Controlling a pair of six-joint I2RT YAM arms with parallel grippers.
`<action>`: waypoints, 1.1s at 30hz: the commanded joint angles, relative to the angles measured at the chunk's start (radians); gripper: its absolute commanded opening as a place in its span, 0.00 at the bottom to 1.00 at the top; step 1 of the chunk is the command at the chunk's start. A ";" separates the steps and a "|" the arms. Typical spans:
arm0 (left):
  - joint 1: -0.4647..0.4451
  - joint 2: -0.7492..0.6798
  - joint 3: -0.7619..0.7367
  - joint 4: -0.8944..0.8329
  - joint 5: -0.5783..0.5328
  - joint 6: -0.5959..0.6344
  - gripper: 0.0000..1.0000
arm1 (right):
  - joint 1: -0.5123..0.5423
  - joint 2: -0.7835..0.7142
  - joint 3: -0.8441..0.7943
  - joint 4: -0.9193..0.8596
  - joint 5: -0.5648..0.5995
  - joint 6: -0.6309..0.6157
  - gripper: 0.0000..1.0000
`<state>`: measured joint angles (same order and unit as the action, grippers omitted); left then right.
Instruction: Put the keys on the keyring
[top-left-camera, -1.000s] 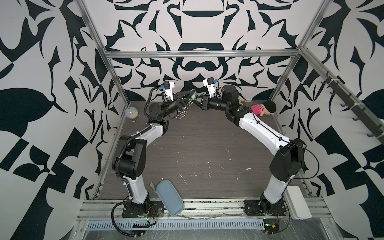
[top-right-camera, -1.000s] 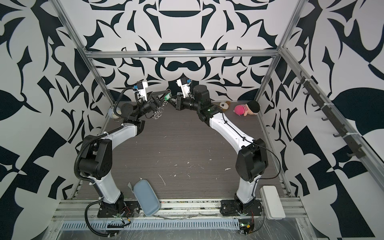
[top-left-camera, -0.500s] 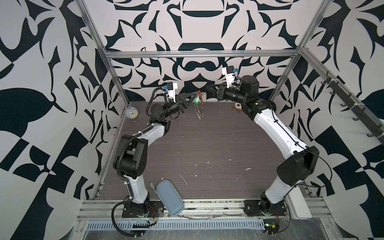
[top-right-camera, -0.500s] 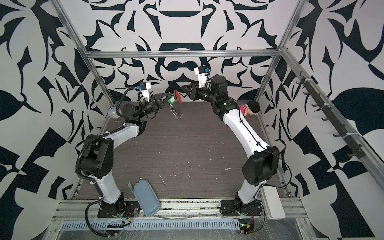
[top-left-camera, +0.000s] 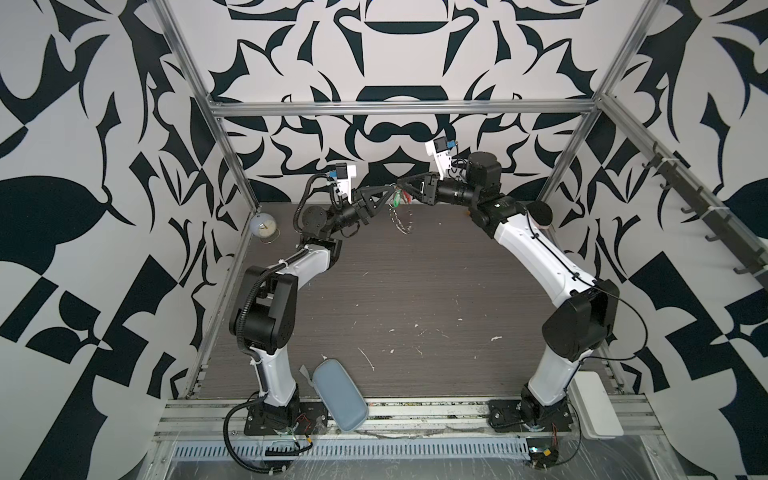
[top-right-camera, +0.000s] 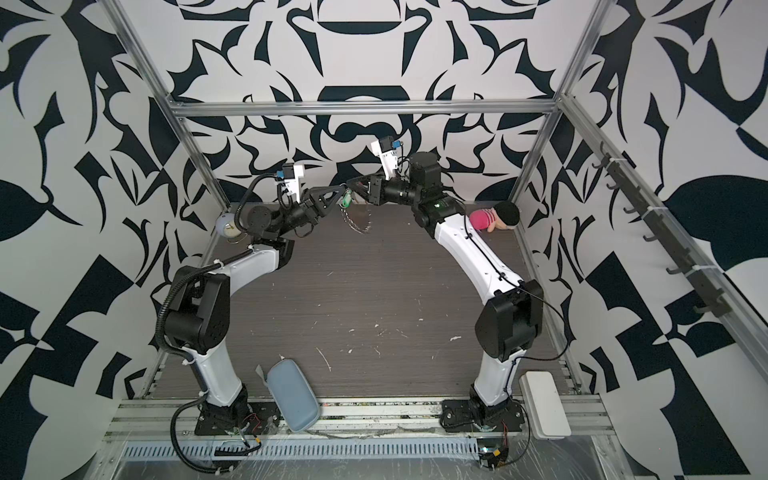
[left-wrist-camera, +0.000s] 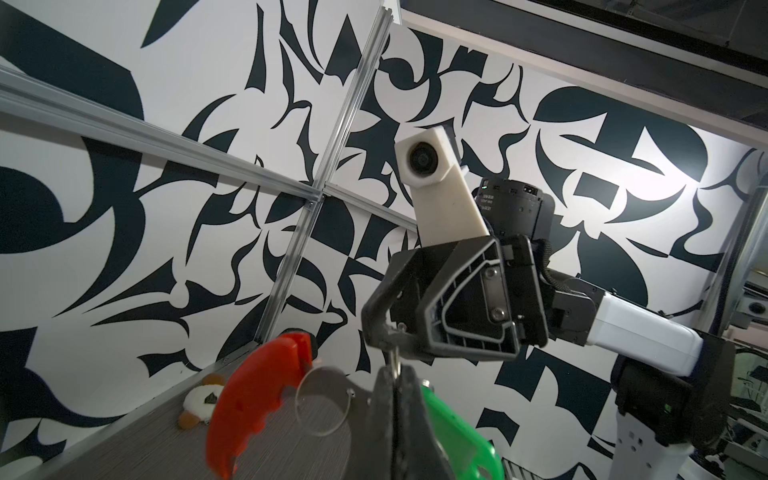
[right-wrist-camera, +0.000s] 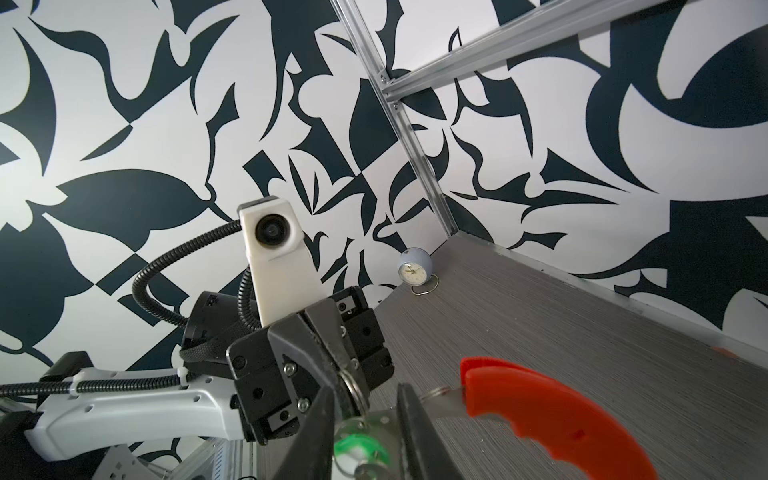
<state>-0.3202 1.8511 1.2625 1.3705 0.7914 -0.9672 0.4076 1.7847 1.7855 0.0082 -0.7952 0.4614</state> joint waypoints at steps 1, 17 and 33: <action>0.000 -0.005 0.038 0.070 0.006 -0.020 0.00 | 0.004 -0.027 0.015 0.061 -0.028 0.003 0.30; 0.000 -0.013 0.044 0.071 0.003 -0.022 0.00 | 0.025 -0.011 -0.006 0.086 -0.047 0.019 0.27; 0.000 -0.010 0.058 0.071 -0.008 -0.026 0.00 | 0.035 -0.012 -0.044 0.128 -0.061 0.037 0.03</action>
<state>-0.3202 1.8511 1.2743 1.3727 0.7963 -0.9836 0.4271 1.7855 1.7435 0.0956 -0.8276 0.4908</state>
